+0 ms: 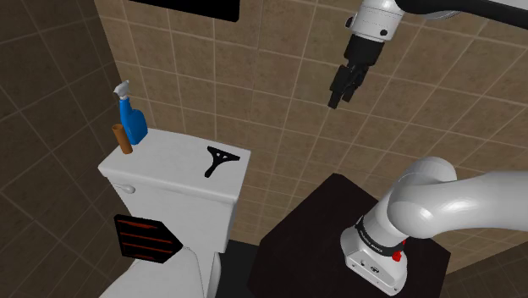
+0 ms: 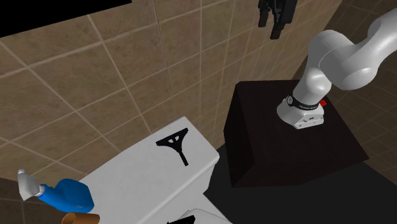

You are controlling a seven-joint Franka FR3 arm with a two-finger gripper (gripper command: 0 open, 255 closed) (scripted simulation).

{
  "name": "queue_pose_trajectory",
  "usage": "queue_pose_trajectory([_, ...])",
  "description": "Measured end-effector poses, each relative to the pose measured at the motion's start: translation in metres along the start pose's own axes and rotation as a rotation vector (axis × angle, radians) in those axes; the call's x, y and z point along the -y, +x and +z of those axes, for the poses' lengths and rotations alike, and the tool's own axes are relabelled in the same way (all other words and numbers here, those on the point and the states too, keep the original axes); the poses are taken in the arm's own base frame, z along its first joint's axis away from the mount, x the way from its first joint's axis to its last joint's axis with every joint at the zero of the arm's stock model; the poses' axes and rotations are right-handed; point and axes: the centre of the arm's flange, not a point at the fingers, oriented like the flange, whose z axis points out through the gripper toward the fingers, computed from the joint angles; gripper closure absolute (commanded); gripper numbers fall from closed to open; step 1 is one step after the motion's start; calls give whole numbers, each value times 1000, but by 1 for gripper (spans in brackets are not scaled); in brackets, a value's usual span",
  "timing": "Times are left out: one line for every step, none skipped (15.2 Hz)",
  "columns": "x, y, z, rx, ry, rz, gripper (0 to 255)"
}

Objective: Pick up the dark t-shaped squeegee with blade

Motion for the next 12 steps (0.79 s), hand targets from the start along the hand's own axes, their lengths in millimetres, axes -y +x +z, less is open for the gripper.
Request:
queue_pose_trajectory([0,0,0,0,0,0,0])
queue_pose_trajectory([2,4,5,-2,-2,1,0])
queue_pose_trajectory([6,10,11,-5,-4,3,0])
queue_pose_trajectory([8,14,20,-9,-7,4,0])
queue_pose_trajectory([12,24,30,-13,-11,6,0])
queue_pose_trajectory([15,30,40,-18,-15,8,0])
queue_pose_trajectory([19,38,47,-24,-18,10,0])
queue_pose_trajectory([24,45,56,-29,-22,12,0])
queue_pose_trajectory([29,54,65,-34,-25,14,0])
queue_pose_trajectory([31,62,77,-38,-29,16,0])
queue_pose_trajectory([35,70,86,-44,-32,18,0])
queue_pose_trajectory([40,80,94,-49,-36,20,0])
